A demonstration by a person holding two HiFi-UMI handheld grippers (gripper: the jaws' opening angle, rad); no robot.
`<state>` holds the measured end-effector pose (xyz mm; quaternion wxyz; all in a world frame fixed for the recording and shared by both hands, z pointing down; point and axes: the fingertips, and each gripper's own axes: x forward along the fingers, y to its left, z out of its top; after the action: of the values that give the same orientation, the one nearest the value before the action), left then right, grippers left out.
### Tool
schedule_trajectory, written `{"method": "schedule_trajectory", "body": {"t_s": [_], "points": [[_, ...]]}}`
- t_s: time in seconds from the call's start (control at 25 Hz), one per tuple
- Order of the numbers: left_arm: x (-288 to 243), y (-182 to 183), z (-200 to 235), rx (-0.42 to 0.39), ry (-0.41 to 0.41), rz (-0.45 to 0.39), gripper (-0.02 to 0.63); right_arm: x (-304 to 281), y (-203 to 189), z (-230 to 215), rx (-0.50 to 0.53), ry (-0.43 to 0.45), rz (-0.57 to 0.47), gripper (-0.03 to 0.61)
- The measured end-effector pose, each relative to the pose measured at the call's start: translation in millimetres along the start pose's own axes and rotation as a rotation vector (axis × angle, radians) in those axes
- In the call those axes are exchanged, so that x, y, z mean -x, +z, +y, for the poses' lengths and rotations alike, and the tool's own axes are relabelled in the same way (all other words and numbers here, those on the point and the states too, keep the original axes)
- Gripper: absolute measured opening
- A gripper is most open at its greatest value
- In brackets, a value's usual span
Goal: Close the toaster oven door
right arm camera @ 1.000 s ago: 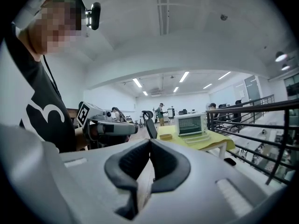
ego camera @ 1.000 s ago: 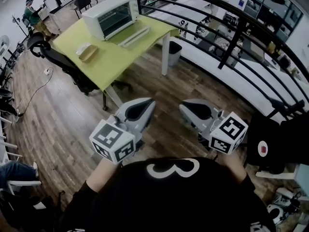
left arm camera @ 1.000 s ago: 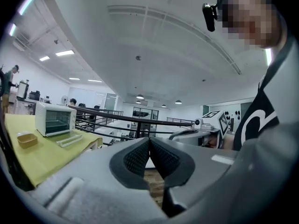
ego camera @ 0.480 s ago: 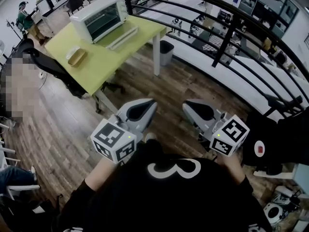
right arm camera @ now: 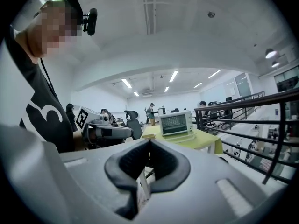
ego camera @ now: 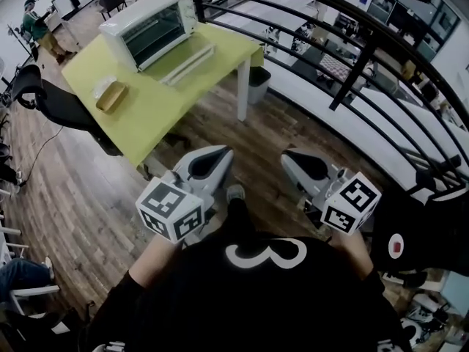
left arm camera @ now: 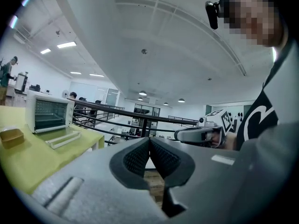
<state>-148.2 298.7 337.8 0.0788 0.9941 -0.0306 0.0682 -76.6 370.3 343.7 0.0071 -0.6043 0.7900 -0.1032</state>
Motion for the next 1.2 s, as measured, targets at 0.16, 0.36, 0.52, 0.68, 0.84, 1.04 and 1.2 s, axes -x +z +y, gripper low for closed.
{"method": "schedule_trajectory", "body": {"t_s": [0.16,0.36,0.52,0.68,0.84,1.04,1.2], "points": [[-41,10,72,0.025,0.014,0.022,0.011,-65,14,-55,-0.014,0.019,0.024,0.001],[-90,34,173,0.046,0.045,0.051,0.011,-157,40,-126,-0.030,0.051,0.058,0.000],[-118,49,250,0.068,0.074,0.053,0.011,-228,52,-171,-0.033,0.070,0.099,0.002],[-135,55,306,0.085,0.107,0.043,0.011,-275,55,-203,-0.021,0.082,0.142,0.001],[-133,45,346,0.106,0.164,0.047,0.011,-303,52,-223,-0.011,0.082,0.171,0.002],[-118,33,375,0.130,0.246,0.056,0.011,-330,46,-234,-0.004,0.106,0.197,0.002],[-106,32,388,0.122,0.316,0.069,0.011,-345,51,-236,-0.003,0.144,0.210,0.002]]}}
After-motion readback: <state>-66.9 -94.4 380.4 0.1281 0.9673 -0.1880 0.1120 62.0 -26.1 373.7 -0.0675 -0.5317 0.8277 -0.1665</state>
